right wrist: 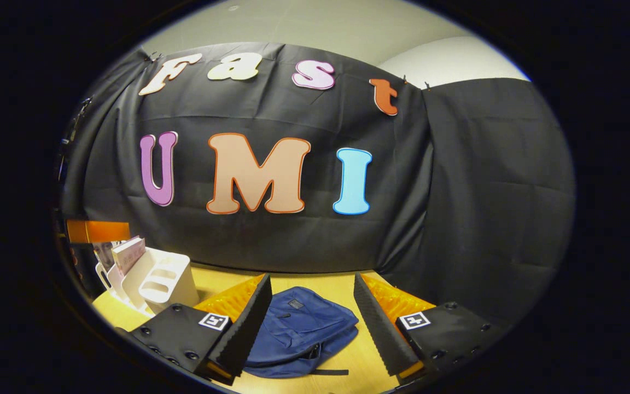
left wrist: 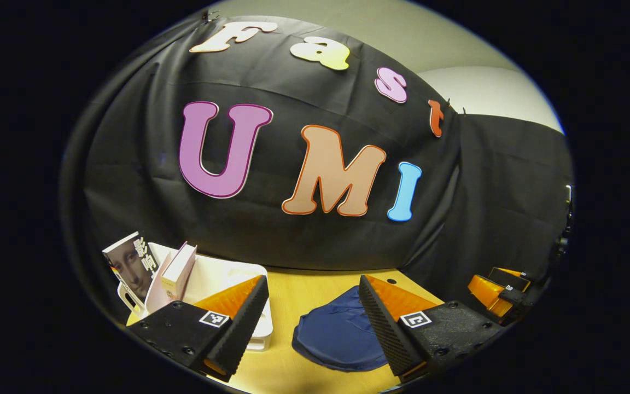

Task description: Open the schoolbag, grab two books from the bookshelf and put them into the schoolbag.

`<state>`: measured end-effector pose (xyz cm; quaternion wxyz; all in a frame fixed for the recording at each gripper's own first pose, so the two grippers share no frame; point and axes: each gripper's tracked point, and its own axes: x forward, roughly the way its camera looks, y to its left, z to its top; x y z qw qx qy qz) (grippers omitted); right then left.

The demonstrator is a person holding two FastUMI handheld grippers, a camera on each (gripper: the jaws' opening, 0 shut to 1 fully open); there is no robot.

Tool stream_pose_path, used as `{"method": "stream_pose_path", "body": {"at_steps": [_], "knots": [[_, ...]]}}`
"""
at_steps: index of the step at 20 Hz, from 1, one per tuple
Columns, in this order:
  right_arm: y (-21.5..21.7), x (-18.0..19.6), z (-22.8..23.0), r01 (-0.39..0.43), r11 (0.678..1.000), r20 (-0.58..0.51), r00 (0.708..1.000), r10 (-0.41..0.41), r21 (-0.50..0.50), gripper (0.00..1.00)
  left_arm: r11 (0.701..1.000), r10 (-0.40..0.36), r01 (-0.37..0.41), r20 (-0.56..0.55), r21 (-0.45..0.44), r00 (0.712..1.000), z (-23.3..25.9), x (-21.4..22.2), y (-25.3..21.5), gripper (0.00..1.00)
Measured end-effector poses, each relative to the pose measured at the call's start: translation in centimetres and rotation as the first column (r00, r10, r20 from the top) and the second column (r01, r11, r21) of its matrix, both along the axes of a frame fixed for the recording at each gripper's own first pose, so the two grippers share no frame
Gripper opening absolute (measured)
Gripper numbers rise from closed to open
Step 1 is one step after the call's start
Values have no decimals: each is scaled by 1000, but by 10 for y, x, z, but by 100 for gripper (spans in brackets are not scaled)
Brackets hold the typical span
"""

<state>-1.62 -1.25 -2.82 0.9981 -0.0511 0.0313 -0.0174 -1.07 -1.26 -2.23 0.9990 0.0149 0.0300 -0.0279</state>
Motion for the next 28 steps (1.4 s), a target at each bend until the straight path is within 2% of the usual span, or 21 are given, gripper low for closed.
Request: {"method": "stream_pose_path", "body": {"at_steps": [7, 13, 17, 18, 19, 21, 22, 24, 28], "knots": [[-6, -7, -50, -13, 989, -71, 997, 2, -147, 97, 997, 69, -69, -4, 17, 998, 0, -17, 24, 97], [0, -7, -117, -92, 946, -160, 986, 44, -311, 96, 990, 139, -139, 5, 8, 990, 4, -29, 48, 97], [9, -12, -163, -151, 874, -204, 977, 61, -462, 97, 979, 199, -200, 17, 28, 980, 9, -35, 68, 96], [10, -11, -175, -163, 857, -218, 974, 60, -489, 100, 976, 214, -214, 17, 39, 977, 10, -37, 74, 97], [12, -10, -187, -173, 840, -230, 971, 59, -515, 97, 972, 227, -227, 19, 51, 974, 10, -40, 79, 97], [18, -8, -201, -177, 806, -228, 972, 53, -565, 97, 964, 254, -254, 14, 73, 967, 12, -43, 92, 97], [21, -7, -206, -174, 785, -219, 974, 50, -594, 100, 959, 271, -271, 15, 85, 963, 13, -46, 99, 97], [26, -2, -223, -189, 739, -218, 974, 58, -646, 96, 946, 308, -308, 16, 99, 951, 15, -52, 113, 97], [36, 0, -253, -233, 634, -233, 969, 85, -738, 97, 927, 355, -357, 40, 117, 934, 25, -63, 135, 97]]}}
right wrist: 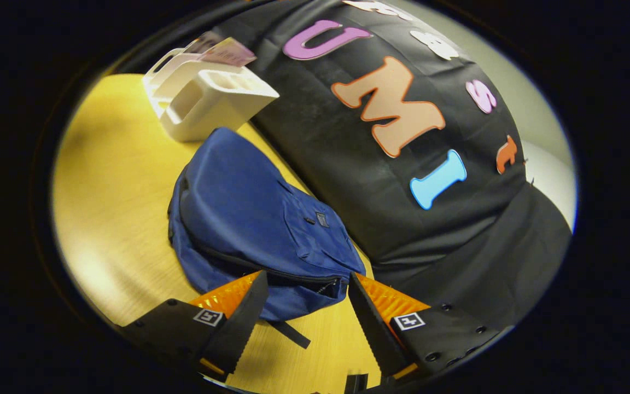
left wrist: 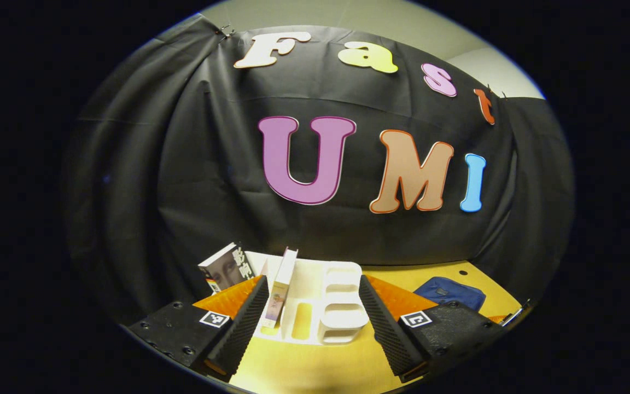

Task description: Open the schoolbag, grab two books from the bookshelf and put them into the schoolbag.

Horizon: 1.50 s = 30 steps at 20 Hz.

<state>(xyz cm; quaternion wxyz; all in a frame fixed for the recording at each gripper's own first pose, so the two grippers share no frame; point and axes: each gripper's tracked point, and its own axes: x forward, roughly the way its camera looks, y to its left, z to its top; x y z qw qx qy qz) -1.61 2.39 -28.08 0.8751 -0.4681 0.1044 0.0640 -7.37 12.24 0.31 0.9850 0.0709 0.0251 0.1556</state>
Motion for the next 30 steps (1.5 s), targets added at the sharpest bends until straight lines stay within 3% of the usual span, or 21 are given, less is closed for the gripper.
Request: {"method": "stream_pose_path", "body": {"at_steps": [5, 7, 19, 21, 23, 26, 27, 28, 30], "knots": [[18, 11, -16, -74, 990, 7, 997, 75, -118, 100, 1000, 29, -29, 23, 7, 999, 10, -12, 14, 97], [22, 16, -17, -92, 986, 17, 995, 96, -140, 97, 999, 40, -41, 37, 15, 998, 16, -17, 18, 97], [54, 83, -7, -133, 984, 65, 988, 142, -122, 100, 999, 46, -48, 82, 14, 996, 25, -15, 26, 97], [61, 94, -22, -146, 981, 41, 988, 152, -127, 96, 999, 47, -49, 86, 19, 995, 26, -11, 27, 97], [68, 103, -27, -159, 977, 39, 985, 166, -140, 78, 998, 53, -54, 81, 16, 995, 23, -6, 27, 97], [75, 112, -31, -151, 980, 36, 987, 157, -128, 38, 997, 77, -79, 63, 22, 995, 21, -4, 34, 97], [73, 114, -30, -138, 982, 43, 989, 144, -128, 32, 996, 86, -87, 59, 27, 995, 19, -5, 39, 97], [72, 112, -27, -130, 982, 51, 989, 138, -134, 34, 995, 92, -94, 54, 30, 994, 18, -5, 43, 96], [72, 113, -22, -120, 986, 45, 991, 126, -116, 21, 994, 101, -102, 47, 23, 994, 20, 0, 50, 97]]}}
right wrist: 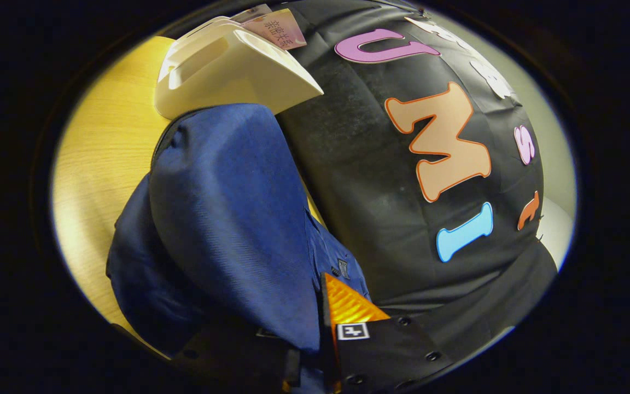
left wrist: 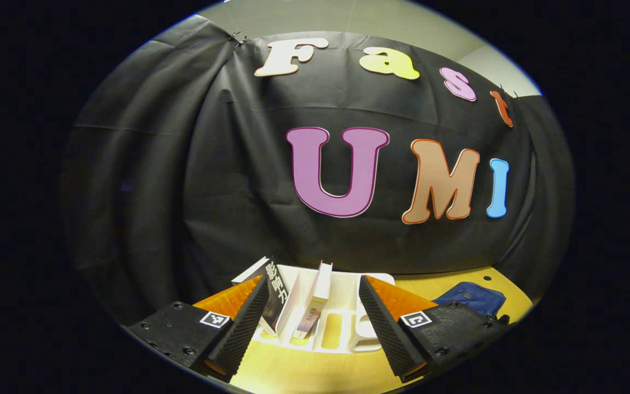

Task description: Open the schoolbag, grab two books from the bookshelf and put them into the schoolbag.

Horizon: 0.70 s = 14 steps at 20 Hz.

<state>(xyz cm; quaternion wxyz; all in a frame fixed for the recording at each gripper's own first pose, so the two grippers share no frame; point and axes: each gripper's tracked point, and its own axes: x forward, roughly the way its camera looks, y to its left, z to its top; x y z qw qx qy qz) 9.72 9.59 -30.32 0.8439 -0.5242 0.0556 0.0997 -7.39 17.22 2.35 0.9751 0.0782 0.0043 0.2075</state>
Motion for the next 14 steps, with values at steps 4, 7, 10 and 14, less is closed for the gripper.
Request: {"method": "stream_pose_path", "body": {"at_steps": [4, 7, 10, 14], "knots": [[-3, 3, 2, 33, 998, -68, 997, -29, 59, 13, 999, -6, 5, -22, -40, 1000, -7, 14, 15, 97], [-3, 3, 3, 56, 994, -120, 992, -44, 91, 14, 1000, 6, -8, -75, -26, 997, -11, 30, 26, 96], [-5, 6, 10, 79, 988, -146, 988, -60, 132, 9, 999, -24, 28, -136, 22, 990, -8, 52, 28, 96], [-6, 11, 28, 109, 980, -148, 985, -84, 166, 9, 995, -92, 96, -219, 9, 971, -13, 90, 25, 96]]}}
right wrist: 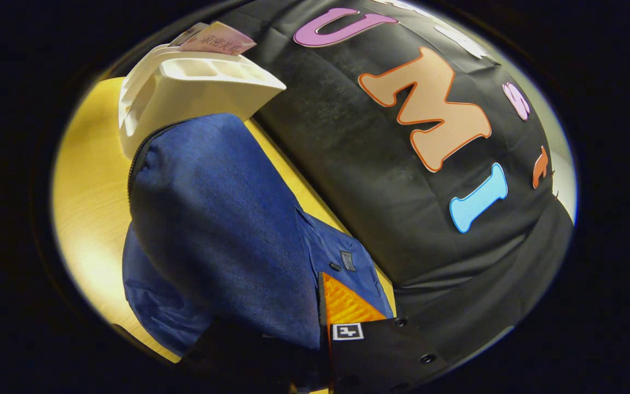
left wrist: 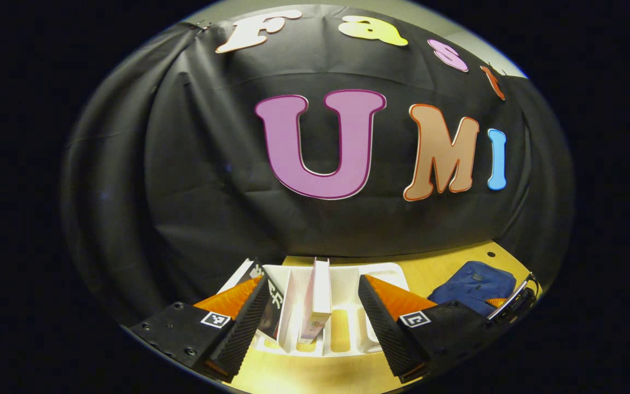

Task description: Open the schoolbag, grab two books from the bookshelf and put them into the schoolbag.

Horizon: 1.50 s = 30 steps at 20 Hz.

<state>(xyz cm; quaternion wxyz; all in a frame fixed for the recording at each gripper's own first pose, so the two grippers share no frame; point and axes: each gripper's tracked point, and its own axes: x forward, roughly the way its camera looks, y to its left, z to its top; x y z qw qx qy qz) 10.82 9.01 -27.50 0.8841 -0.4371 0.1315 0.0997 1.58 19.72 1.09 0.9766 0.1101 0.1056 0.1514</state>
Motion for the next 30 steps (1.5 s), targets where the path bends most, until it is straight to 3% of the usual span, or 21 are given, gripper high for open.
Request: {"method": "stream_pose_path", "body": {"at_steps": [5, 9, 12, 14, 16, 22, 25, 28, 30], "knots": [[-7, 7, 32, 56, 997, 34, 998, -58, 56, 9, 997, -50, 39, -149, -73, 988, -23, 47, 5, 93], [-17, 11, 49, 87, 993, 56, 994, -91, 78, 9, 993, -38, -2, -326, -121, 945, -61, 69, 22, 93], [-21, 12, 55, 97, 992, 59, 993, -102, 87, 9, 982, -40, -48, -448, -184, 893, -94, 80, 33, 93], [-23, 13, 56, 97, 991, 58, 993, -103, 92, 9, 976, -46, -79, -549, -201, 834, -117, 80, 42, 91], [-24, 14, 57, 96, 991, 60, 993, -102, 90, 10, 972, -45, -104, -604, -209, 795, -130, 84, 51, 87], [-24, 15, 57, 95, 992, 60, 993, -100, 84, 9, 979, -42, -116, -720, -169, 693, -138, 85, 78, 77], [-26, 15, 59, 102, 990, 58, 992, -108, 96, 9, 971, -81, -124, -769, -204, 634, -150, 82, 82, 71], [-27, 15, 59, 110, 988, 55, 992, -117, 110, 9, 967, -89, -145, -809, -210, 581, -160, 81, 88, 54], [-28, 15, 61, 112, 988, 54, 991, -119, 109, 9, 970, -67, -159, -831, -183, 552, -162, 81, 95, 54]]}}
